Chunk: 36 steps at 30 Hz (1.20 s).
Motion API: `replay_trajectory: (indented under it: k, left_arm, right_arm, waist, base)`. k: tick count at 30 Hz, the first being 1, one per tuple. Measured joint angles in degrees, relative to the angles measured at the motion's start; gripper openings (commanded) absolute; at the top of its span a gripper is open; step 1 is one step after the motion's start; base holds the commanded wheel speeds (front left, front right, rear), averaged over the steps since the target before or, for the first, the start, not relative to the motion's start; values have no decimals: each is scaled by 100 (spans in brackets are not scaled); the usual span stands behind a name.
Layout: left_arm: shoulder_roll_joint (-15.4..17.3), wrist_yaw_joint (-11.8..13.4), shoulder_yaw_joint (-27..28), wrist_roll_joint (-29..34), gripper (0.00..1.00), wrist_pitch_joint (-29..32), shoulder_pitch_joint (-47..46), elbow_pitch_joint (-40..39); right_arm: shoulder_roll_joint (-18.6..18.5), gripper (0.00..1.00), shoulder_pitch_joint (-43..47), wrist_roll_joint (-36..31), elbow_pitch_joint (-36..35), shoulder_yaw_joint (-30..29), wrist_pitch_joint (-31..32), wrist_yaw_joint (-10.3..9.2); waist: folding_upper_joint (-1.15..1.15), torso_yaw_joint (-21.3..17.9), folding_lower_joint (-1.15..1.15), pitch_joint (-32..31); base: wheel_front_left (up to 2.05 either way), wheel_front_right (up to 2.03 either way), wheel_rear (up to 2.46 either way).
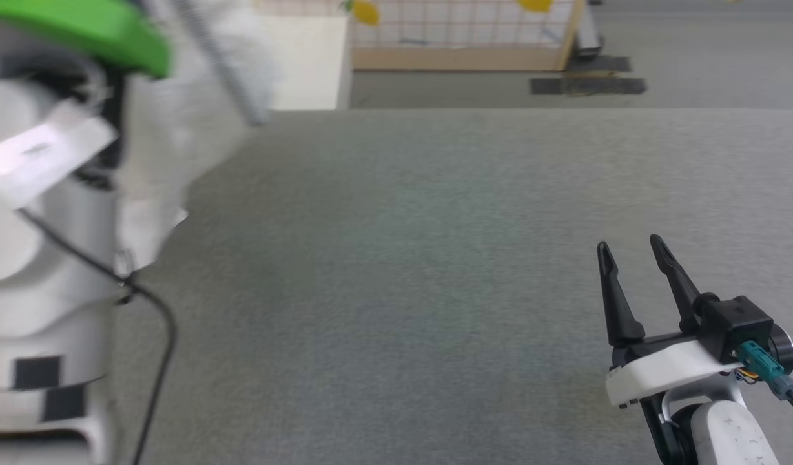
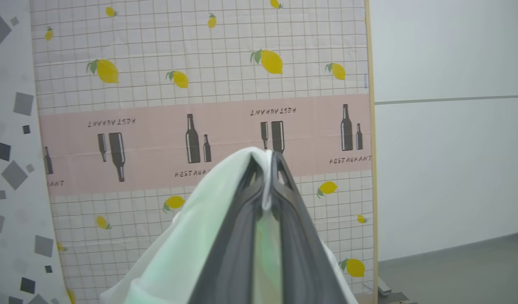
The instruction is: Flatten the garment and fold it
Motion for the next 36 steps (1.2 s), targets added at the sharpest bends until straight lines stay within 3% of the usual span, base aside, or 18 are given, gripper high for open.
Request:
replay_trajectory:
  k: [8,11,18,26,32,33,34,36]
  left_arm:
    - [-1185,-201,-850,-375,0,-48,-691,238]
    - [-1414,-238,-1165,-550,0,-85,-697,409]
    - [-1530,-207,-1994,-1045,0,-56,-126,1238]
    - [-1547,-159,-3149,-1118,0,888,1071,2788]
    - [-1552,-235,-3641,-1673,0,1672,1514,3137]
    - [-1553,-234,-3659,-1779,76,1708,1544,3133]
    - [-1552,-225,-3656,-1818,100,1668,1555,3106]
    - [-1555,-136,-3576,-1852,100,1360,1572,3006]
  right_arm:
    - [-2,100,93,20,-48,45,77,0]
    - [-3,100,96,42,-58,125,93,0]
    - [-1,100,95,56,-108,307,151,0]
    - [-2,100,93,60,-100,441,153,0]
    - [-2,100,92,109,-62,489,153,0]
    - [-2,100,92,109,-52,487,153,0]
    - [-2,100,92,109,-45,481,153,0]
    - [-2,100,93,108,-41,466,154,0]
  waist:
    - [0,-579,0,-278]
    - [0,-764,0,-330]
    - [0,-1154,0,-303]
    - [0,-1462,0,-89]
    - [0,-1574,0,-13]
    - [0,-1572,0,-21]
    - [0,-1566,0,-31]
    - [0,-1535,0,-60]
  base:
    - [0,0,0]
    - [0,0,0]
    - [0,0,0]
    - [0,0,0]
    - [0,0,0]
    - [0,0,0]
    - [0,0,0]
    - [0,0,0]
